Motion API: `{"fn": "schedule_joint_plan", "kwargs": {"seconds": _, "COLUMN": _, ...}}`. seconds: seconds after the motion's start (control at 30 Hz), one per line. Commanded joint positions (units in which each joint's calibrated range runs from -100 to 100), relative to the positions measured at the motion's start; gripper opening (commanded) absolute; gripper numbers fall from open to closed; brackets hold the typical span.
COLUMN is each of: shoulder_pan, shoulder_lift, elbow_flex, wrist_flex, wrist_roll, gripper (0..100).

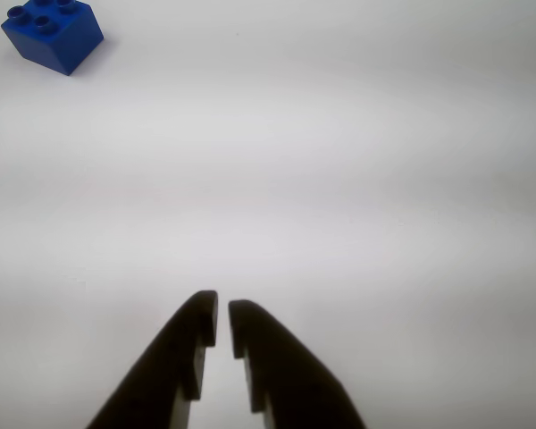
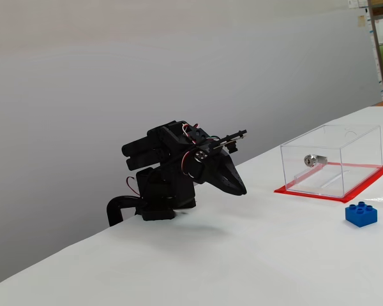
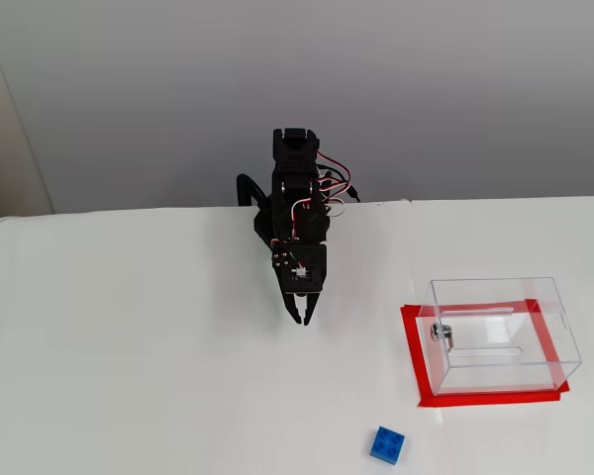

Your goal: Pick the blue lego brick and place it into the transparent box

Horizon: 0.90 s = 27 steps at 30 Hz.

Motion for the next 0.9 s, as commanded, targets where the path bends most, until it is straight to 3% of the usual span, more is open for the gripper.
{"fn": "schedule_joint_plan", "kwargs": {"seconds": 0.0, "shoulder_pan": -0.39, "shoulder_lift": -0.51, "elbow_flex": 0.69, "wrist_flex": 0.11, "wrist_roll": 0.31, "gripper": 1}}
{"fn": "schedule_joint_plan", "kwargs": {"seconds": 0.4, "shoulder_pan": -11.34, "shoulder_lift": -0.42, "elbow_flex": 0.69, "wrist_flex": 0.11, "wrist_roll": 0.37, "gripper": 1}}
{"fn": "schedule_joint_plan", "kwargs": {"seconds": 0.87, "shoulder_pan": -11.93, "shoulder_lift": 8.91, "elbow_flex": -8.35, "wrist_flex": 3.33, "wrist_roll": 0.31, "gripper": 1}}
